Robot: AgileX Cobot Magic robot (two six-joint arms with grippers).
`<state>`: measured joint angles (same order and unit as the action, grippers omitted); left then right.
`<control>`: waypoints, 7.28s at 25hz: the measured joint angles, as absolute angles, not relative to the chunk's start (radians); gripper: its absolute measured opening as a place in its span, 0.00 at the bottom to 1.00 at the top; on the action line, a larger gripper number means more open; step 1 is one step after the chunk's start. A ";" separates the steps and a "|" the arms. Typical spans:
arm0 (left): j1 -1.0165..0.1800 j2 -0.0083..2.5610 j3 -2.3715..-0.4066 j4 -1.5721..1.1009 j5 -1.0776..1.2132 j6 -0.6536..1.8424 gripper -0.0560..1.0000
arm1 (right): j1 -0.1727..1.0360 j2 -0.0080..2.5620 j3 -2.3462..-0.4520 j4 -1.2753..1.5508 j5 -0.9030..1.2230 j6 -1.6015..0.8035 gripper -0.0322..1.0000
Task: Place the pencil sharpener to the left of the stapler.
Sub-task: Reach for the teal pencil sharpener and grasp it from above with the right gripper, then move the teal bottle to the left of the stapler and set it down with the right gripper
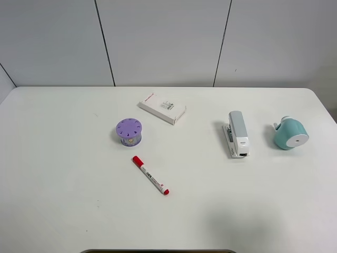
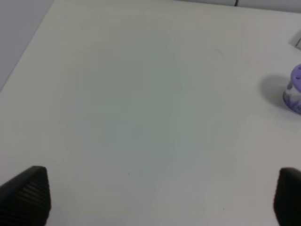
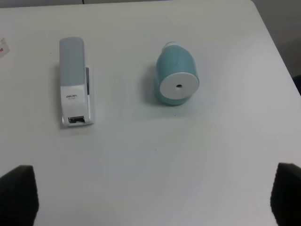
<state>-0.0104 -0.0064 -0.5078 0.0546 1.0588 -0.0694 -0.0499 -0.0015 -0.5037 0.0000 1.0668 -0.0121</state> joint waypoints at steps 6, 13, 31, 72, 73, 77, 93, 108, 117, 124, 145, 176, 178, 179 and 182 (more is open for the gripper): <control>-0.010 -0.006 -0.508 0.055 1.059 -0.069 0.96 | -0.050 0.001 -0.519 0.000 1.073 0.000 0.99; -0.010 -0.006 -0.508 0.055 1.059 -0.069 0.96 | -0.050 0.158 -0.644 -0.015 1.076 0.021 0.99; -0.010 -0.006 -0.508 0.055 1.059 -0.069 0.96 | -0.050 0.776 -0.939 -0.077 1.073 0.051 0.99; -0.010 -0.006 -0.508 0.055 1.059 -0.069 0.96 | -0.209 1.770 -1.174 0.045 0.765 -0.146 0.99; -0.010 -0.006 -0.508 0.055 1.059 -0.069 0.96 | -0.209 1.782 -1.174 0.049 0.760 -0.152 0.99; -0.010 -0.006 -0.508 0.055 1.059 -0.069 0.96 | -0.209 1.826 -1.174 0.056 0.738 -0.160 0.99; -0.010 -0.006 -0.508 0.055 1.059 -0.069 0.96 | -0.209 1.941 -1.175 0.056 0.635 -0.161 0.99; -0.010 -0.006 -0.508 0.055 1.059 -0.069 0.96 | -0.209 2.019 -1.175 0.056 0.590 -0.161 0.99; -0.010 -0.006 -0.508 0.055 1.059 -0.069 0.96 | -0.209 2.019 -1.175 0.056 0.589 -0.161 0.98; -0.010 -0.006 -0.508 0.055 1.059 -0.069 0.96 | -0.209 2.019 -1.175 0.058 0.589 -0.141 0.69; -0.010 -0.006 -0.508 0.056 1.059 -0.069 0.96 | -0.209 2.019 -1.175 0.057 0.588 -0.135 0.69; -0.010 -0.006 -0.508 0.056 1.059 -0.069 0.96 | -0.188 1.786 -1.175 0.045 0.655 -0.107 0.69; -0.010 -0.006 -0.508 0.056 1.059 -0.069 0.96 | -0.170 1.759 -1.175 0.048 0.673 -0.106 0.69; -0.010 -0.006 -0.508 0.056 1.059 -0.069 0.96 | -0.159 1.749 -1.175 0.048 0.678 -0.100 0.69; -0.010 -0.006 -0.508 0.056 1.059 -0.069 0.96 | -0.125 1.719 -1.175 0.048 0.696 -0.075 0.69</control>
